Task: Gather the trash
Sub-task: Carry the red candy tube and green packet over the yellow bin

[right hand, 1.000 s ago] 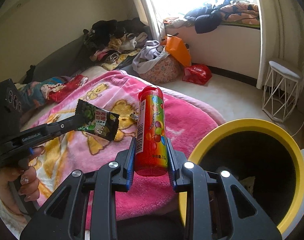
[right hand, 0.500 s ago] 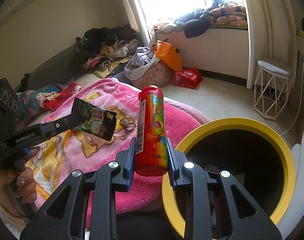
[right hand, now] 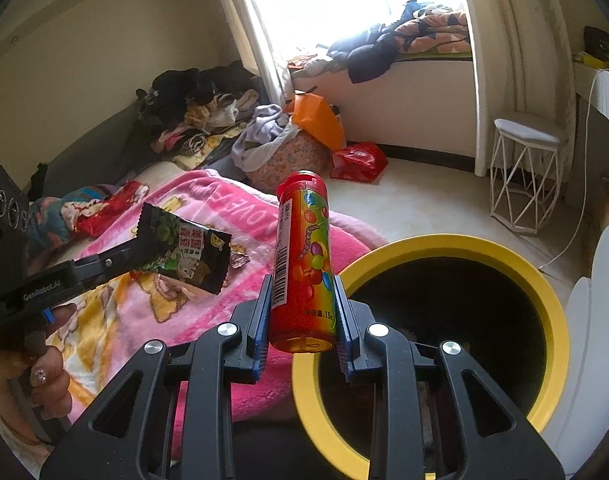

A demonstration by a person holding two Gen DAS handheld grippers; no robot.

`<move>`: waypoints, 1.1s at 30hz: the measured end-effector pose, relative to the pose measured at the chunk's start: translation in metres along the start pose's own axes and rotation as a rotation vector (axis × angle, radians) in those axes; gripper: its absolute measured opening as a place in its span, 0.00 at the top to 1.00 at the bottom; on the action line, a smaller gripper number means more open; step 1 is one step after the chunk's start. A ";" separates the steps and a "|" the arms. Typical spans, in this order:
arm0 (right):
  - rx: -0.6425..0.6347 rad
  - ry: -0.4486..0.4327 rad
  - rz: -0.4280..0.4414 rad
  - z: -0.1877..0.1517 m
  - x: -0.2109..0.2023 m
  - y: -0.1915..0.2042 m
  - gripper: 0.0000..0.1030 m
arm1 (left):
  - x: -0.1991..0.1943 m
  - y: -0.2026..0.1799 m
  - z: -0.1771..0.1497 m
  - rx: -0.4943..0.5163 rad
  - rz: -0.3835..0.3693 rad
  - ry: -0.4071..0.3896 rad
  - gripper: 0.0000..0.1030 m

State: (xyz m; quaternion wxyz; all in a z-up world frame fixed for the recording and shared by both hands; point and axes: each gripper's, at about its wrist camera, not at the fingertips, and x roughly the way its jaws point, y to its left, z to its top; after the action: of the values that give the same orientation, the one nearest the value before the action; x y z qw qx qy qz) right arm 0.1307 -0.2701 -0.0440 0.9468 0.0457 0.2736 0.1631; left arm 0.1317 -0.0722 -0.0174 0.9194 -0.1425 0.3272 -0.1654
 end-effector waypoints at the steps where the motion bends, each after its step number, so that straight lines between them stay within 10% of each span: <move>1: 0.002 -0.002 -0.005 0.000 -0.001 -0.001 0.75 | 0.001 -0.002 0.000 0.005 -0.002 0.002 0.97; 33: 0.104 -0.056 -0.099 -0.011 -0.035 -0.045 0.75 | 0.017 -0.048 -0.013 0.088 -0.071 0.037 0.97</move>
State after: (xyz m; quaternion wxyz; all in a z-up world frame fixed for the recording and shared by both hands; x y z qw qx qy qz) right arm 0.1095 -0.3245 -0.0432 0.9574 0.0859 0.2569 0.1004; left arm 0.1256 -0.1242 -0.0182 0.9121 -0.1105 0.3313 -0.2146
